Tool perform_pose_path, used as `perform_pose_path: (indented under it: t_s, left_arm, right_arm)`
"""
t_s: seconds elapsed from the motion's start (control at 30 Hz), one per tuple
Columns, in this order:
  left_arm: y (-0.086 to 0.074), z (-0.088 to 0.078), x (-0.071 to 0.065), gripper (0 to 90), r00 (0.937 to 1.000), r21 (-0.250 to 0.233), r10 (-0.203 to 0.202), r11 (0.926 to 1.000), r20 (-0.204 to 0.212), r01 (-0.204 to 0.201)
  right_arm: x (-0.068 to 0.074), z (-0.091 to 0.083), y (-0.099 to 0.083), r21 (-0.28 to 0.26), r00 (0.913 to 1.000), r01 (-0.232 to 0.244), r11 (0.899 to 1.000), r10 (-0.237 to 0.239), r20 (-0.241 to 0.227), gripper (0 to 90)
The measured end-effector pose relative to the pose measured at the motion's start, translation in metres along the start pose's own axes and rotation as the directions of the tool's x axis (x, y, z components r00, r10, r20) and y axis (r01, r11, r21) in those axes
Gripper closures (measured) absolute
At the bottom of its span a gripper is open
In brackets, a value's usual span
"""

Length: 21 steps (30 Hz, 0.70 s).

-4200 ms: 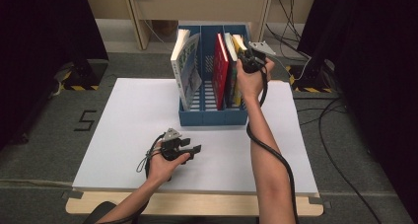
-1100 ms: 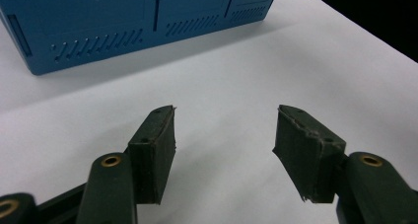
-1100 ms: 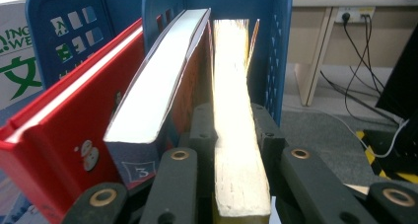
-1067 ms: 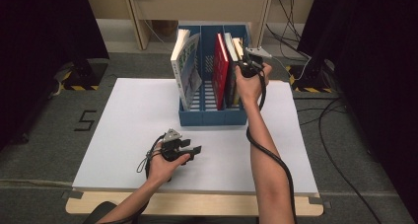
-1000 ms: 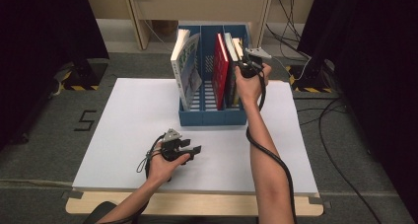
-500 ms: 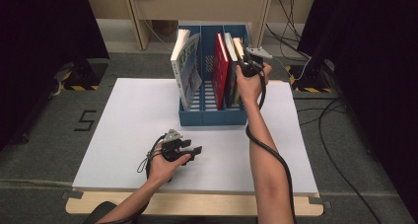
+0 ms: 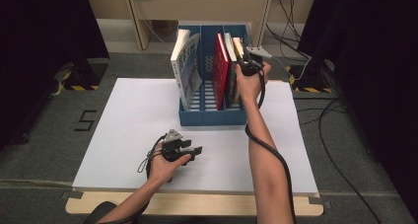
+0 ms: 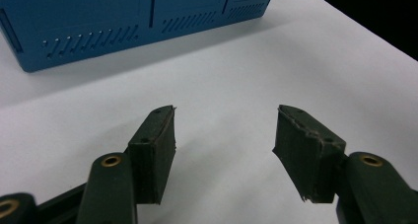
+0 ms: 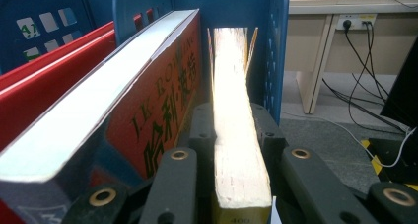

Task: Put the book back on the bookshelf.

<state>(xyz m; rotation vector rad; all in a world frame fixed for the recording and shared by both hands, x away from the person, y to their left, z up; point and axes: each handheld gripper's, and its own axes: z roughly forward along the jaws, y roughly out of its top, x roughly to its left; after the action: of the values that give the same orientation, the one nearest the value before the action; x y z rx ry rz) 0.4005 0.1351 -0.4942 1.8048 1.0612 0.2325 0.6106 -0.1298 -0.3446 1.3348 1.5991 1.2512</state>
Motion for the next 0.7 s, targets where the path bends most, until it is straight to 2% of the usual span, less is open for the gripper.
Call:
perform_pose_path:
  t_s: [0.33,0.7]
  left_arm:
    - [0.0,-0.001,0.0,40.0,1.0,0.001,0.0,1.0,-0.003,0.0]
    - [-0.001,0.0,-0.001,40.0,1.0,0.002,0.002,1.0,-0.002,-0.002]
  right_arm:
    - [0.004,0.003,0.001,0.016,0.9999,0.016,1.0,-0.016,0.001,74.3]
    - [0.004,-0.009,-0.002,0.042,0.9998,0.017,0.999,-0.018,0.011,70.0]
